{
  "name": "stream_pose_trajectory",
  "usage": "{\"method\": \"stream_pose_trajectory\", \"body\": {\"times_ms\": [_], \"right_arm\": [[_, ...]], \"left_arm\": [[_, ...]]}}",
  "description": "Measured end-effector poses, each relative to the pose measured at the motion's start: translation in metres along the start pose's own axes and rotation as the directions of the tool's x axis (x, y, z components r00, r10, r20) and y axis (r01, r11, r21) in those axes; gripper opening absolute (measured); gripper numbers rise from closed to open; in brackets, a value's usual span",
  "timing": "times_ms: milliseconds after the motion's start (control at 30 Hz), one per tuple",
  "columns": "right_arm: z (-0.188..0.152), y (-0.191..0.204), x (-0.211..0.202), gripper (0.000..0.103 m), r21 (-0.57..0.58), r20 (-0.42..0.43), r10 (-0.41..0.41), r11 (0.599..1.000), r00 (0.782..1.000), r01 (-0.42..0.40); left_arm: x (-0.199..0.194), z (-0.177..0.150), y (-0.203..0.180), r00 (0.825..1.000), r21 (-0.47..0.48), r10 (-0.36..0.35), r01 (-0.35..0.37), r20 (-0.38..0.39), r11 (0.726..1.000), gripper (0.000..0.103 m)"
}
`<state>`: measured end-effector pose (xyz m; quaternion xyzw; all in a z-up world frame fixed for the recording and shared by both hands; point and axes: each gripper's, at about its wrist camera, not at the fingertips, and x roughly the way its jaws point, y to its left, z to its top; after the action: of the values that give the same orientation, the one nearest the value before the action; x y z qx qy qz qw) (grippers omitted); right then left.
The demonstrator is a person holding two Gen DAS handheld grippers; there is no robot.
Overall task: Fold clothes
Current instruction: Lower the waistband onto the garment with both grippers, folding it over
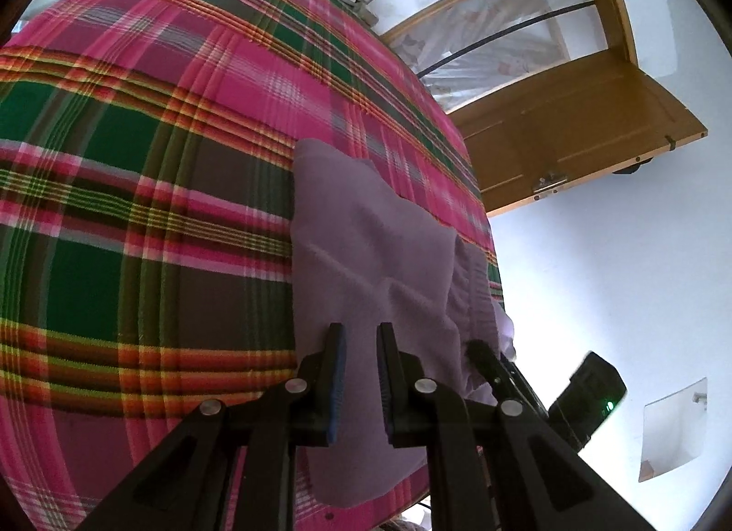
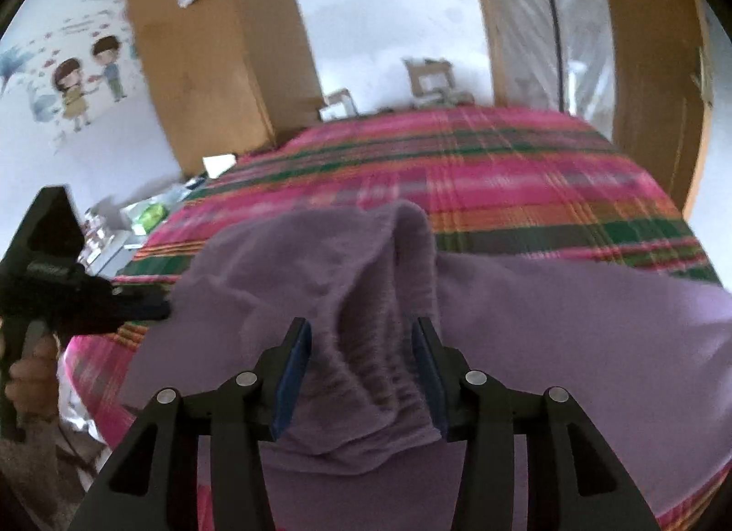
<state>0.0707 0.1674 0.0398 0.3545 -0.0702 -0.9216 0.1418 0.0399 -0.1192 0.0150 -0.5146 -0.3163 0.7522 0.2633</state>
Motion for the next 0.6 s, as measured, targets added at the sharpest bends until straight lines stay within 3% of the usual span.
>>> {"method": "stream_pose_trajectory", "body": {"times_ms": [133,200,433,600], "right_arm": [[-0.003,-0.012,0.005,0.022,0.068,-0.039,0.037,0.997,0.999,-0.035],[-0.004,-0.013,0.001,0.018,0.074,-0.023,0.057,0.996,0.998,-0.055],[0.003,-0.016,-0.032,0.016,0.168,0.05,0.136,0.976,0.99,-0.142],[-0.006,-0.025,-0.016,0.017,0.209,-0.039,0.069,0.976,0.997,-0.059]], "left_arm": [[0.001,-0.002,0.002,1.0,-0.008,0.005,-0.006,-0.005,1.0,0.013],[0.001,-0.002,0.002,1.0,-0.009,0.007,-0.007,-0.005,1.0,0.013],[-0.001,-0.003,0.002,1.0,-0.003,0.007,-0.007,-0.008,1.0,0.015],[0.002,-0.003,0.001,1.0,-0.003,0.017,-0.017,-0.009,1.0,0.015]]}}
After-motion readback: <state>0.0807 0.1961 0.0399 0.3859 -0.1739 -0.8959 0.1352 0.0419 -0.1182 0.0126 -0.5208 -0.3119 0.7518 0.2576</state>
